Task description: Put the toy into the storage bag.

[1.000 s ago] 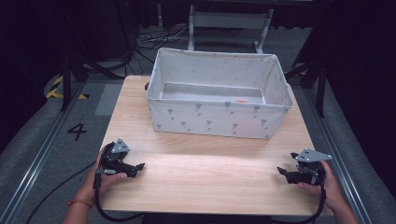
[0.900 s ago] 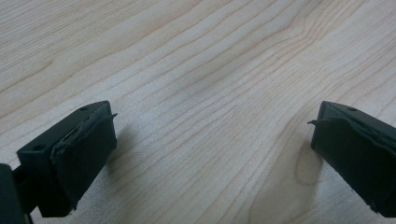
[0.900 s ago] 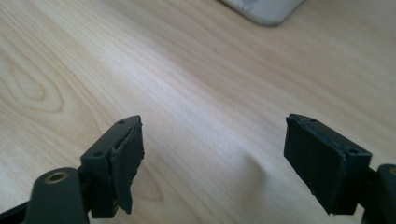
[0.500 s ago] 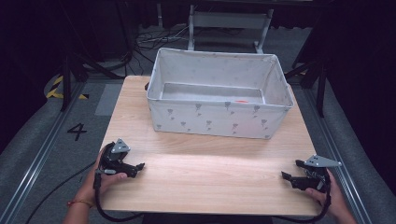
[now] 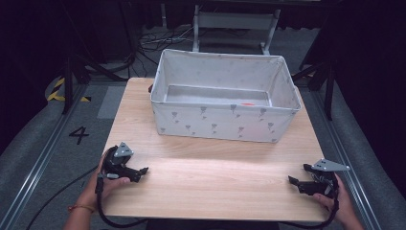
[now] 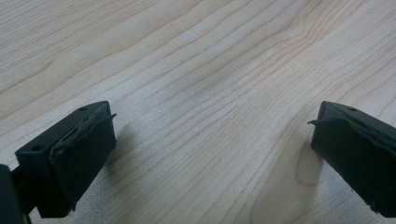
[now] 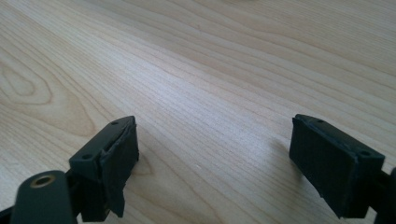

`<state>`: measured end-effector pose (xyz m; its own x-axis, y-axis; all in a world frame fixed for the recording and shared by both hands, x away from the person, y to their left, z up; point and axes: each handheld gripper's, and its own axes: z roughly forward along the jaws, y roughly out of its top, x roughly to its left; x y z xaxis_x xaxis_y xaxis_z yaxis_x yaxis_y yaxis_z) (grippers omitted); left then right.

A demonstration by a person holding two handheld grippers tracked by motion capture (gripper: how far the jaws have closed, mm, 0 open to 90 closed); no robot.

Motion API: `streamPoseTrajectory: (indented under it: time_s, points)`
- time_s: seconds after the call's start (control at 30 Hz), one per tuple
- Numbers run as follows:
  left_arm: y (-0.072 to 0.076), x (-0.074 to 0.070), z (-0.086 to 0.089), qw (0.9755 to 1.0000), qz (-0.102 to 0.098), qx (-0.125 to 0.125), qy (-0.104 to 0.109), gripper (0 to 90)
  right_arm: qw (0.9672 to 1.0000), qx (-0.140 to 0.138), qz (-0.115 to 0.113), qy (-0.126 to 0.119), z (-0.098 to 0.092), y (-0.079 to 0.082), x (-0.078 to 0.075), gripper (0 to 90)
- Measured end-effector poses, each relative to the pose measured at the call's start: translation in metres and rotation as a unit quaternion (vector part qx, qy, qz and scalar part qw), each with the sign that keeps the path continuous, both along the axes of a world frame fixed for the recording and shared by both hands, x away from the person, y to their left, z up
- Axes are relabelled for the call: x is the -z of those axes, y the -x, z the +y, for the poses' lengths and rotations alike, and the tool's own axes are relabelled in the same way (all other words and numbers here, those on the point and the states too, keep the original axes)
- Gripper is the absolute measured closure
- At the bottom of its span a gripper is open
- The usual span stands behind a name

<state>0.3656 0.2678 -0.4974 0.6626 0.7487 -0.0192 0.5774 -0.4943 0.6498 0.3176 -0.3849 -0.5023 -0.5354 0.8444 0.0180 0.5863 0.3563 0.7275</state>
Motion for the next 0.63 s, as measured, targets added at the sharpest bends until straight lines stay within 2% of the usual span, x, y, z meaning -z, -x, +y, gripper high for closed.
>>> streamPoseTrajectory:
  time_s: [0.23, 0.3, 0.63]
  points:
    - [-0.0009, 0.0, -0.0001, 1.0, -0.002, -0.002, -0.001, 0.2, 1.0, 0.002, 0.0, 0.001, 0.0002, -0.0003, 0.0001, 15.1]
    - [-0.0004, 0.0, -0.0006, 1.0, 0.004, -0.006, 0.002, 0.2, 1.0, 0.002, 0.0, 0.001, 0.0002, -0.0002, 0.0001, 15.1]
    - [-0.0018, 0.0, -0.0005, 0.9999, -0.002, -0.011, -0.001, 0.2, 1.0, 0.002, 0.0, 0.001, 0.0002, -0.0002, 0.0001, 15.0]
